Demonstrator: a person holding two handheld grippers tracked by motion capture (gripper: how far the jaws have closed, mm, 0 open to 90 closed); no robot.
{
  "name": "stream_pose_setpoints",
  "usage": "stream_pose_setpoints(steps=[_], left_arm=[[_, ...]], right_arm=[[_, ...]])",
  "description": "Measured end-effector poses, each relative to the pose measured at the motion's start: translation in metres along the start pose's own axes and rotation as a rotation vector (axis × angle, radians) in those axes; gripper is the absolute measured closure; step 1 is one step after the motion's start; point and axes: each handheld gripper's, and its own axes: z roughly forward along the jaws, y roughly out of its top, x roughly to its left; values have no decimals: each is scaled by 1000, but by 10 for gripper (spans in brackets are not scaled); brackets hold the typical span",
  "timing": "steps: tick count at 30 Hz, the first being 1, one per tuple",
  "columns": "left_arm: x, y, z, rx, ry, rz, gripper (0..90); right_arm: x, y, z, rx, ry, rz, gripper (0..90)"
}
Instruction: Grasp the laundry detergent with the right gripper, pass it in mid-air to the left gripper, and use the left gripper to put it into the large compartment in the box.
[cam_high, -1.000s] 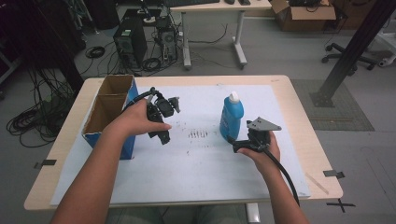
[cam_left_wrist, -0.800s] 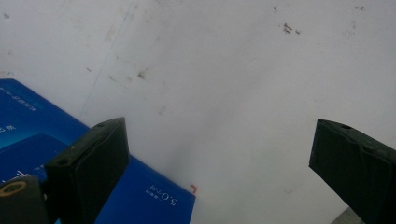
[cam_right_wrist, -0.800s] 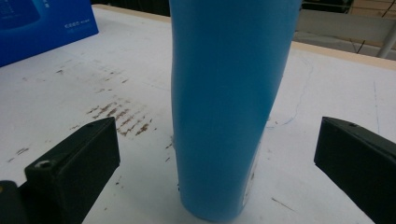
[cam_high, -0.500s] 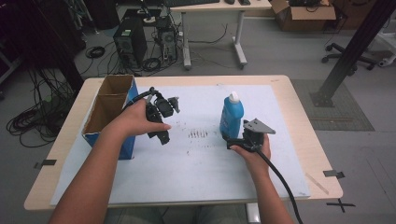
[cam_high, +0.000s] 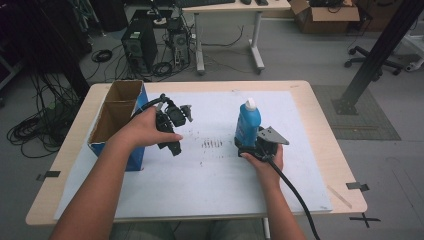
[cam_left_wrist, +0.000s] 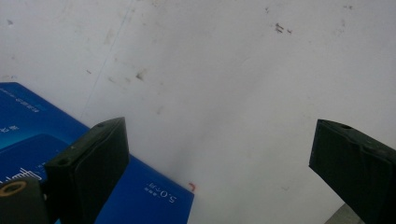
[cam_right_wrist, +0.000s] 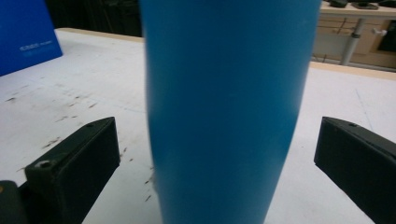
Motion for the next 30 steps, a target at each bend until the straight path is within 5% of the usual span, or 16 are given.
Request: stream_pose_setpoints(steps=[18, 30], left_arm=[[-1, 1, -1, -2, 1, 11, 53], [-1, -1, -4, -6, 3, 17, 52]], right_arm=[[4, 0, 15, -26, -31, 8, 8], [8, 2, 19, -42, -26, 4, 100]])
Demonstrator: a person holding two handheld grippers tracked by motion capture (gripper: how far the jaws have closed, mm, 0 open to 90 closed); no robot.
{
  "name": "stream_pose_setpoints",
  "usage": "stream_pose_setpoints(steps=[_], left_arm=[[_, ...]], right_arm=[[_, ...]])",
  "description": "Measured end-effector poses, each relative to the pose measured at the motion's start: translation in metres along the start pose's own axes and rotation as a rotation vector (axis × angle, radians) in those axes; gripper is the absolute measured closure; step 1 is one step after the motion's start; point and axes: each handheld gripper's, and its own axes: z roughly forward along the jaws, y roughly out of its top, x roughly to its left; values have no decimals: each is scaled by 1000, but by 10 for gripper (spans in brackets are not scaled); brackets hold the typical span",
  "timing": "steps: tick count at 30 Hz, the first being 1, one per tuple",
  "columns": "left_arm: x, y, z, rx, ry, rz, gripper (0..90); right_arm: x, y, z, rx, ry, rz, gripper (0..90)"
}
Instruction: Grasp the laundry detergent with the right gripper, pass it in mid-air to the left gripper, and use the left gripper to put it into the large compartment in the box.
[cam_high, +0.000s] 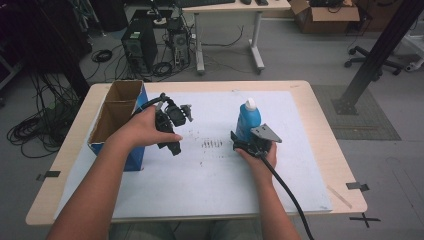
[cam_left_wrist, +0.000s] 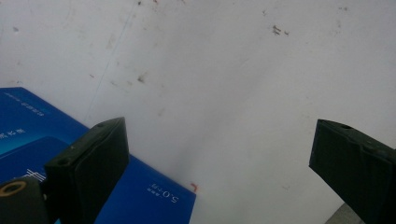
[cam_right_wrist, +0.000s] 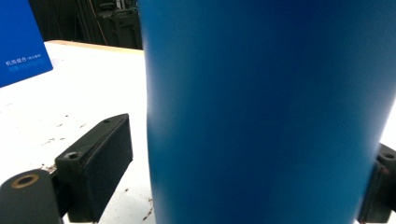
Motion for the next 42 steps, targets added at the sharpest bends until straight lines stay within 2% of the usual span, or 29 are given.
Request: stream_pose_setpoints(steps=[23, 34, 42], left_arm=[[0, -1, 0, 0, 4, 1, 52], [0, 0, 1, 4, 6, 0, 52], [-1, -1, 0, 2, 8, -2, 50]], right_arm=[[1, -1, -1, -12, 21, 0, 252], [0, -1, -2, -19, 15, 5, 303], [-3, -2, -3, -25, 1, 2, 390]])
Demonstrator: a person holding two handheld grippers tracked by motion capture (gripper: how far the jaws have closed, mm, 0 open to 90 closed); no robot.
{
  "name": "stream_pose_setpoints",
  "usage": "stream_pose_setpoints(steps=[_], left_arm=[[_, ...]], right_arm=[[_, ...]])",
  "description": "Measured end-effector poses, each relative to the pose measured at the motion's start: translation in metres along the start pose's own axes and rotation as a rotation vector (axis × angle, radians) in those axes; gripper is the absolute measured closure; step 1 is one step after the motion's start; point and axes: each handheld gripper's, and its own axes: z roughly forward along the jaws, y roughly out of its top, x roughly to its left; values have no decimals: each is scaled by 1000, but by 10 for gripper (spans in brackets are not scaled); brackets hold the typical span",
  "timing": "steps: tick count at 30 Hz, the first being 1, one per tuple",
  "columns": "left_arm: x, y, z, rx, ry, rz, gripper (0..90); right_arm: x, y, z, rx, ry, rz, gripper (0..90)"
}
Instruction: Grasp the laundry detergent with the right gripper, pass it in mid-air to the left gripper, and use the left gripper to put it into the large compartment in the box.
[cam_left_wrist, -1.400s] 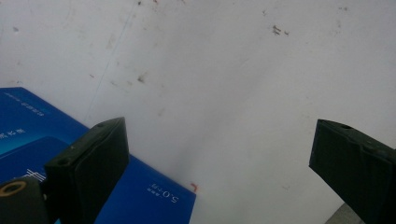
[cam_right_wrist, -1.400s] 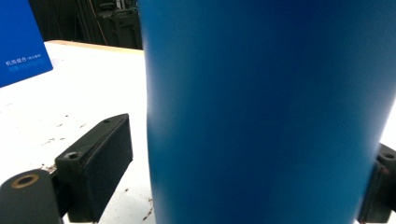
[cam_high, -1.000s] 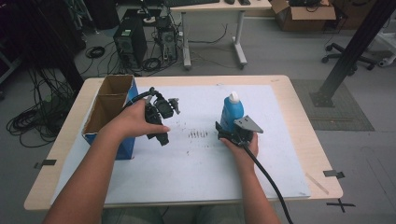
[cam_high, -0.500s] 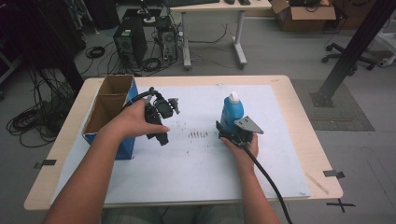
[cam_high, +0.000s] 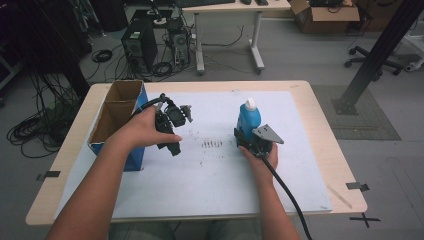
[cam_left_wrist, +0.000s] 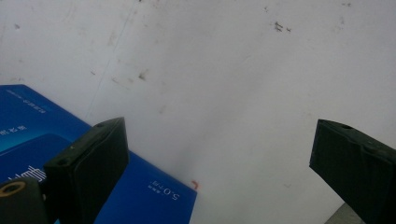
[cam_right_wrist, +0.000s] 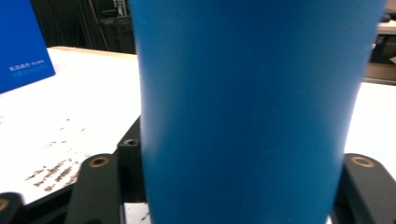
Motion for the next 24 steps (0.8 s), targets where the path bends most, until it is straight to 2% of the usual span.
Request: stream_pose_setpoints(steps=[12, 24], left_arm=[[0, 0, -2, -4, 5, -2, 49], [-1, 1, -6, -4, 11, 0, 49]], right_arm=[[1, -2, 0, -14, -19, -14, 434], [0, -1, -1, -22, 4, -7, 450]])
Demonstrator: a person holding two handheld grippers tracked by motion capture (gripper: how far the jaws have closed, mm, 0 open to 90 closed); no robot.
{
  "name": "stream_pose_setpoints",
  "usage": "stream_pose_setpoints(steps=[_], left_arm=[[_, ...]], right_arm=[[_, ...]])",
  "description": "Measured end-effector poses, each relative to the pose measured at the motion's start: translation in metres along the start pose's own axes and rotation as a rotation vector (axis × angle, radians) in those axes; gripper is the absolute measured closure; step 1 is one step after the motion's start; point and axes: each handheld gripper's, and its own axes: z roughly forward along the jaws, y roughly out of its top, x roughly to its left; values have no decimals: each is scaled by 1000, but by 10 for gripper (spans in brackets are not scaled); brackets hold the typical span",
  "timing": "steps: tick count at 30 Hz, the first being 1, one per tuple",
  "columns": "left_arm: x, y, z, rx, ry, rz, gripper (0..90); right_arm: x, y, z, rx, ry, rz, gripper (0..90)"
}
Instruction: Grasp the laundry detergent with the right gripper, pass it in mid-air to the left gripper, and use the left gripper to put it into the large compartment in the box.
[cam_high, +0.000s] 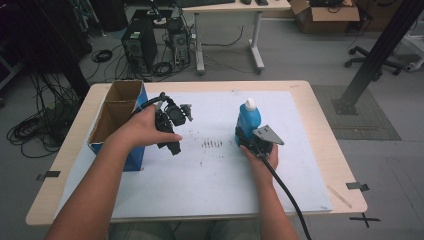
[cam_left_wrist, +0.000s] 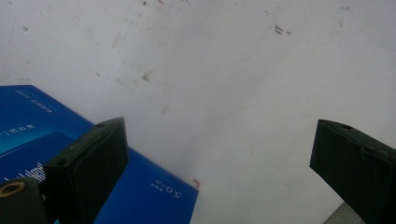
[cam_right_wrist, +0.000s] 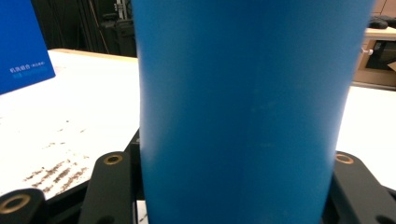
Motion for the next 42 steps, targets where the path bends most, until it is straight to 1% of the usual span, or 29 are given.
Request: stream_pose_setpoints(steps=[2, 5, 7, 8, 9, 12, 13, 14, 15, 16, 18, 19, 20, 21, 22, 23, 26, 27, 29, 30, 31, 32, 33, 35, 36, 39, 40, 42], left_arm=[[0, 0, -1, -5, 3, -6, 49], [1, 0, -3, -3, 4, -4, 48], [1, 2, -5, -5, 7, -3, 48], [1, 2, -5, -5, 7, -3, 48], [0, 3, -6, -1, 6, 2, 48], [0, 4, -6, 1, 8, 5, 48], [0, 4, -7, 3, 7, 6, 48], [0, 5, -8, 0, 5, 8, 48], [0, 5, -8, 0, 5, 8, 48], [0, 6, -8, -1, 3, 11, 48], [0, 6, -9, 0, 4, 12, 49], [0, 7, -10, 0, 1, 18, 49], [0, 7, -10, 0, 1, 18, 49], [0, 7, -11, -2, 0, 18, 49], [0, 7, -11, -4, 1, 18, 48], [1, 6, -13, -4, -2, 22, 49], [1, 6, -13, -7, -5, 22, 49], [1, 6, -13, -8, -8, 34, 49], [0, 7, -14, -13, -19, 45, 49], [0, 8, -15, -17, -19, 46, 49], [0, 8, -15, -17, -19, 46, 49], [0, 8, -16, -17, -19, 50, 49], [0, 8, -16, -17, -19, 50, 49], [1, 9, -18, -20, -19, 55, 49], [1, 10, -21, -25, -25, 67, 49], [0, 10, -23, -31, -29, 70, 49], [0, 11, -25, -33, -31, 81, 49], [1, 12, -26, -38, -36, 90, 48]], right_arm=[[1, 2, -1, -7, 10, -5, 451], [2, 7, -3, -17, 26, -9, 450], [1, 16, -6, -30, 45, -21, 450], [1, 16, -6, -30, 45, -21, 450], [-1, 23, -8, -41, 64, -24, 450], [-3, 35, -13, -42, 89, -47, 450], [-3, 35, -13, -42, 89, -47, 450], [-5, 42, -17, -48, 108, -47, 450], [-5, 42, -17, -48, 108, -47, 450], [-7, 49, -20, -58, 128, -52, 450], [-8, 51, -21, -58, 135, -58, 450], [-9, 57, -24, -54, 157, -67, 450], [-10, 61, -26, -52, 169, -77, 450], [-10, 61, -26, -52, 169, -77, 450], [-11, 63, -27, -50, 183, -84, 450], [-13, 69, -29, -43, 206, -96, 450], [-15, 76, -33, -37, 248, -106, 450], [-15, 76, -33, -37, 248, -106, 450], [-17, 81, -36, -35, 281, -119, 450], [-17, 82, -36, -37, 293, -121, 449], [-17, 82, -36, -37, 293, -121, 449], [-18, 84, -37, -35, 315, -129, 450], [-18, 84, -37, -35, 315, -129, 450], [-18, 86, -38, -32, 346, -146, 450], [-18, 87, -40, -30, 376, -152, 450], [-16, 88, -41, -33, 429, -158, 450], [-15, 88, -41, -33, 446, -164, 450], [-13, 88, -42, -32, 485, -171, 450]])
